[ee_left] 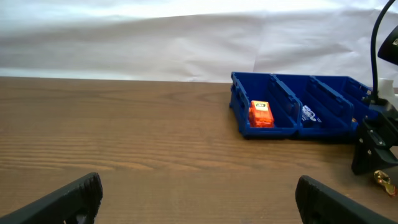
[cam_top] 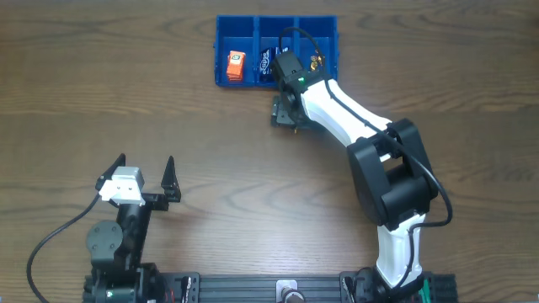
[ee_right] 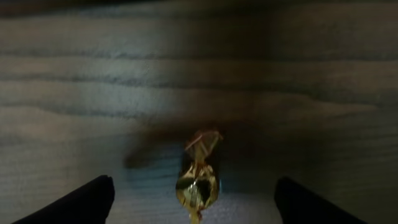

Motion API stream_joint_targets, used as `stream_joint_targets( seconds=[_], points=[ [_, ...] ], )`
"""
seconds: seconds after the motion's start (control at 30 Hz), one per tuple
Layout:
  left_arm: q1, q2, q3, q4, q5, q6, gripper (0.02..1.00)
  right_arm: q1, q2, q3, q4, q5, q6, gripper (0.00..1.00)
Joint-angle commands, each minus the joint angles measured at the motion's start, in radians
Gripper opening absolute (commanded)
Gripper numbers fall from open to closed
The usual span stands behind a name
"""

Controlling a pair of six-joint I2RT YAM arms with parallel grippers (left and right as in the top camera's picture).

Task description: Sort Candies Into Trays

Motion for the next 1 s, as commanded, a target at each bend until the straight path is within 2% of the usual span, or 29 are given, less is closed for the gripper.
stream_joint_targets(
  seconds=[0.03,0.33,0.73,0.87,0.93,1.0],
  points=[
    [0.004,-0.006,-0.019,-0.034,0.024,0.014,0.998,-0.016,0.027,-0.005,0.012,0.006,0.014,0.807],
    [0.004,-0.006,-0.019,-0.034,0.024,0.014,0.996,-0.016,0.027,-0.005,0.005,0.006,0.014,0.546],
    [0.004,-0.006,-0.019,-0.034,0.024,0.014,0.998,-0.014,0.052,-0.005,-0.001,0.006,0.015,0.505],
    [0.004,-0.006,-0.019,-0.034,0.024,0.014,0.998,-0.014,0.053,-0.005,0.002,0.005,0.015,0.391],
    [0.004,-0.006,-0.019,-0.034,0.024,0.014,0.998,-0.014,0.053,-0.005,0.002,0.0,0.015,0.299],
    [0.004,-0.006,-0.019,-0.034,0.024,0.014,0.998,-0.014,0.053,-0.005,0.005,-0.006,0.015,0.266]
  ],
)
